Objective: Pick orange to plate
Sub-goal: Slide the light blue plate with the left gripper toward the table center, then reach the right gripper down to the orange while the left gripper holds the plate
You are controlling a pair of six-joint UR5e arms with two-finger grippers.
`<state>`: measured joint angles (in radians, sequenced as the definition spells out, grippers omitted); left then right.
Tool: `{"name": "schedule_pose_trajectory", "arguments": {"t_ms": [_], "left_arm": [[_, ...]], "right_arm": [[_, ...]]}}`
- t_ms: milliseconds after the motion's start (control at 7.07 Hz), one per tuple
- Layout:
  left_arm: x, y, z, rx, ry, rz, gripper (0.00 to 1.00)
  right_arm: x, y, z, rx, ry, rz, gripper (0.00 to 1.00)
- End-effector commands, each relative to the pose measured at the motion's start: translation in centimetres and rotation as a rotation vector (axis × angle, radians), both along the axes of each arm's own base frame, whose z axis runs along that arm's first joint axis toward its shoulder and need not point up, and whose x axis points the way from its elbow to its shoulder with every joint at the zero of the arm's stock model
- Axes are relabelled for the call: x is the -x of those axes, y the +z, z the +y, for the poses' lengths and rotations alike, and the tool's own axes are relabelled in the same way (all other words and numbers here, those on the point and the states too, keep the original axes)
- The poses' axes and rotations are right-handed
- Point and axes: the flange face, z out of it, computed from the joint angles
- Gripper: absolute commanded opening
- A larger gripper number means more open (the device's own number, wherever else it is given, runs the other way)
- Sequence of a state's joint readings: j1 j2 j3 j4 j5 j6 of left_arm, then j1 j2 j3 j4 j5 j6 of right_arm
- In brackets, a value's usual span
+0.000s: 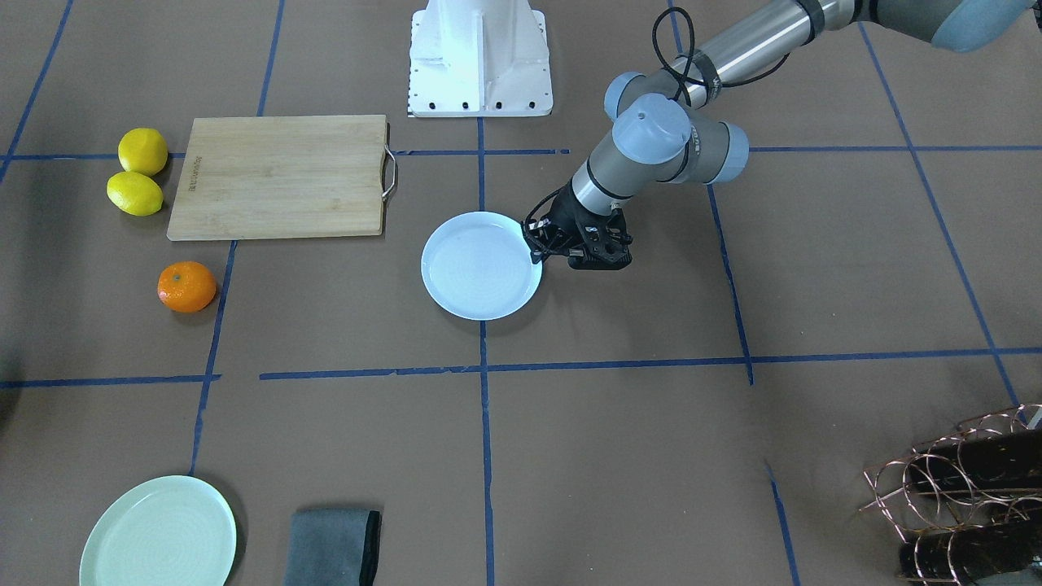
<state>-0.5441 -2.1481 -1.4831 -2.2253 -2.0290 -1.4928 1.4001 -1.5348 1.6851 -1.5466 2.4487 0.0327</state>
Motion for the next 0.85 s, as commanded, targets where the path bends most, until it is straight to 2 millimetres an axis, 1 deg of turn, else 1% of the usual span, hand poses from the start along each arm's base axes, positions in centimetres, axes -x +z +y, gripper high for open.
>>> {"name": "schedule_pose_trajectory", "arguments": {"t_ms": [0, 142, 283, 425, 566, 708], "left_arm": [[0.8, -1.1, 0.0, -0.01, -0.008, 0.022, 0.54], [1.3, -1.5, 0.0, -0.014, -0.013, 0.032, 0.54], [1.5, -1.7, 0.0, -0.017, -0.014, 0.036, 0.55], [1.9, -1.3, -0.4, -0.014, -0.022, 0.03, 0.55], [2.2, -1.3, -0.6, -0.014, -0.026, 0.03, 0.55], [2.2, -1.3, -0.6, -0.014, -0.028, 0.03, 0.55]], "right_arm": [[4.4, -1.5, 0.0, -0.075, -0.056, -0.027, 1.0], [8.0, -3.8, 0.5, 0.005, 0.007, -0.043, 1.0], [12.5, -5.7, 1.3, 0.029, 0.059, -0.068, 1.0], [16.1, -7.1, 2.2, -0.018, 0.073, -0.088, 1.0], [18.2, -7.8, 3.0, -0.025, 0.053, -0.095, 1.0], [18.7, -8.7, 3.4, -0.034, 0.051, -0.102, 1.0]]}}
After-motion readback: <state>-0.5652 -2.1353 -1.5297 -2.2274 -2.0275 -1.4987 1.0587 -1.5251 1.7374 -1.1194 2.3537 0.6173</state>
